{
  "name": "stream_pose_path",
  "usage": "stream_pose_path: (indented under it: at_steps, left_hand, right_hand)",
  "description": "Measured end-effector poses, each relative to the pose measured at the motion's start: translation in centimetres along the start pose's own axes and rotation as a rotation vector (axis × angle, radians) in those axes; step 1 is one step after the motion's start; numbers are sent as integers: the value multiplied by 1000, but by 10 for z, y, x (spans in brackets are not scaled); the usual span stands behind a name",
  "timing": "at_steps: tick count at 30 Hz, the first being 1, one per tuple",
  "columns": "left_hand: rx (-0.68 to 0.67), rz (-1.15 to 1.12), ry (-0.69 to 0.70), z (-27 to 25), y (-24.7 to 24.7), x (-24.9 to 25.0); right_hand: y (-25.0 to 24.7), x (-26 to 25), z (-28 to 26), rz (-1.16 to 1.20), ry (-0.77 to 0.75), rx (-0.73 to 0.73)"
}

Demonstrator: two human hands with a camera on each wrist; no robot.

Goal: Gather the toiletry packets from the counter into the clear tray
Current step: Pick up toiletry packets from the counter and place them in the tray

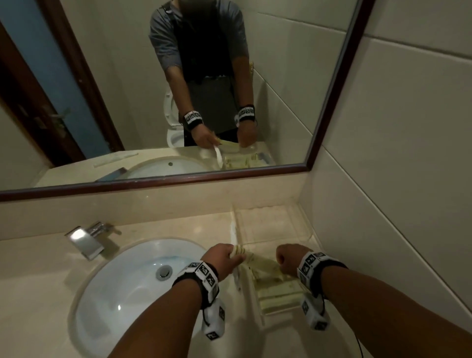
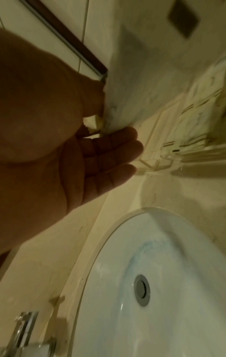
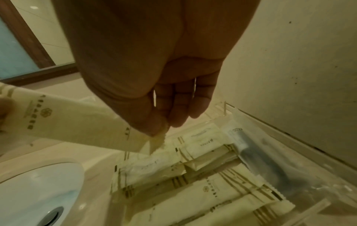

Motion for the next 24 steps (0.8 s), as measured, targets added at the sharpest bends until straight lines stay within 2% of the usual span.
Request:
stream_pose_path:
  at_steps: [3, 7, 12, 15, 18, 24]
  left_hand:
    - [-12, -23, 15, 4, 8, 9]
    - [-15, -8, 44, 7, 26, 19]
    - [-42, 27, 9, 11, 45, 17]
    - [-48, 122, 2, 13, 48, 15]
    - [-50, 225, 15, 12, 46, 11]
    - [-25, 236, -25, 10, 45, 3]
  right_hand:
    - [-1, 9, 3, 36, 32, 28]
    - [11, 14, 5, 63, 3, 23]
    - [16, 8, 2, 206, -80, 170]
    - [18, 8, 1, 178, -108, 180]
    - [25, 17, 0, 107, -78, 117]
    - [45, 29, -2, -35, -51, -87]
Point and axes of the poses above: each hand's wrist, its own z-axis towards the middle knuckle, its own y-axis out of the palm, x = y × z, the point moved 3 cm from there along z, towards the middle knuckle, and after that the axes turned 8 degrees about -z, right-handed, at the moved point
